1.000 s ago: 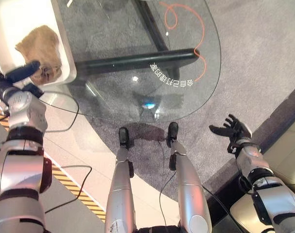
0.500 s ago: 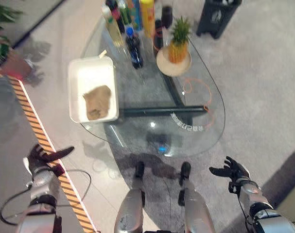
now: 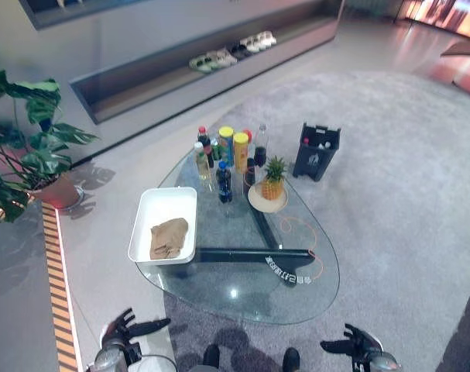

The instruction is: Wipe the table with a cloth and put it in the basket.

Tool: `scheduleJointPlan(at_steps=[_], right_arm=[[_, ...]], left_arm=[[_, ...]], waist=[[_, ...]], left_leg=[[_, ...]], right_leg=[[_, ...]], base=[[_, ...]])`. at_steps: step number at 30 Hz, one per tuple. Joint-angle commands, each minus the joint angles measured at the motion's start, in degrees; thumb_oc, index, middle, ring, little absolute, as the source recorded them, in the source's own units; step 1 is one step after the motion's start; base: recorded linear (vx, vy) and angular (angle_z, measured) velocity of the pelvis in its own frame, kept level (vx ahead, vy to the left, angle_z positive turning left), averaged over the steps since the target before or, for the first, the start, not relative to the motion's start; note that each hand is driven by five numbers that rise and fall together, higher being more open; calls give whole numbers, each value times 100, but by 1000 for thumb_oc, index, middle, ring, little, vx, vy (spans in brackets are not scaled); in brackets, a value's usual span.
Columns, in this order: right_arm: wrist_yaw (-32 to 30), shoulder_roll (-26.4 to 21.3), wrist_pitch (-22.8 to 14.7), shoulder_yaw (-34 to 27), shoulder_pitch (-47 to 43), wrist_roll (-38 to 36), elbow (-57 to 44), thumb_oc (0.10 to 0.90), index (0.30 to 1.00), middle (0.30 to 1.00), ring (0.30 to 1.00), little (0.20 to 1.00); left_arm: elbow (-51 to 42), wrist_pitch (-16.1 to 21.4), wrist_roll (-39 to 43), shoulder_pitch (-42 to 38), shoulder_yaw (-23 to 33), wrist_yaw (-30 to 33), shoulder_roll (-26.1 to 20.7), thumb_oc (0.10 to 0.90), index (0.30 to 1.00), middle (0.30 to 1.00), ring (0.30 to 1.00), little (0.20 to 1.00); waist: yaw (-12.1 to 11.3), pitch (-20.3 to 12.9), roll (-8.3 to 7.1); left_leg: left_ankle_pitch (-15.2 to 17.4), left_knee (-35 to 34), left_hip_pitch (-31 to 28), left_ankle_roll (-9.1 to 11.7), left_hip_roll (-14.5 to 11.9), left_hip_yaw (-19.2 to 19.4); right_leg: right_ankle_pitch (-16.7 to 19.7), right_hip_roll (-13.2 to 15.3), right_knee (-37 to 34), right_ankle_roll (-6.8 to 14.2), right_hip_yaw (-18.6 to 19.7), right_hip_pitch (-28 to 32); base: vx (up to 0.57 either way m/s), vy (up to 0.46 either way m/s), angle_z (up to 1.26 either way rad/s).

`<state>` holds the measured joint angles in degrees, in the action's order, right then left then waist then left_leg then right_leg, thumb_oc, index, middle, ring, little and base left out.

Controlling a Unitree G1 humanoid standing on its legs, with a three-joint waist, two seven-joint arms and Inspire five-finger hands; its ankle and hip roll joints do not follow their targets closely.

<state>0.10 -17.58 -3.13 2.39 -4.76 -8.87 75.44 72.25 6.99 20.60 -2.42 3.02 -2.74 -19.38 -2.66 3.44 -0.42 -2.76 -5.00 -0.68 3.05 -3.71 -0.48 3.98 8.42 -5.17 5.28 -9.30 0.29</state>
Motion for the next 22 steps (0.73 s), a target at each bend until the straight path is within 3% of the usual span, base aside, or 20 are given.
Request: scheduleJointPlan(at_steps=[1,22], right_arm=[[13,-82,22,-163,-135,192,194,800,900,900,900,900],[89,84,283,-127,-8,239,740,800,900,900,900,900]], left_arm=[[413,-5,-342,-211,-169,-462,-83,800,900,900,900,900],[778,-455,-448,-82,-378,-600,207,800,900,900,900,900]], waist=[[48,-92,78],[156,-206,70]], left_leg=[[157,0,-102,-139,241,154],[307,0,-380,-115,151,254]], right_leg=[[-357,-81,448,-62,-115,229],[-234,-76,172,-8,-30,501]], base=[[47,26,-1],[10,2,-2]])
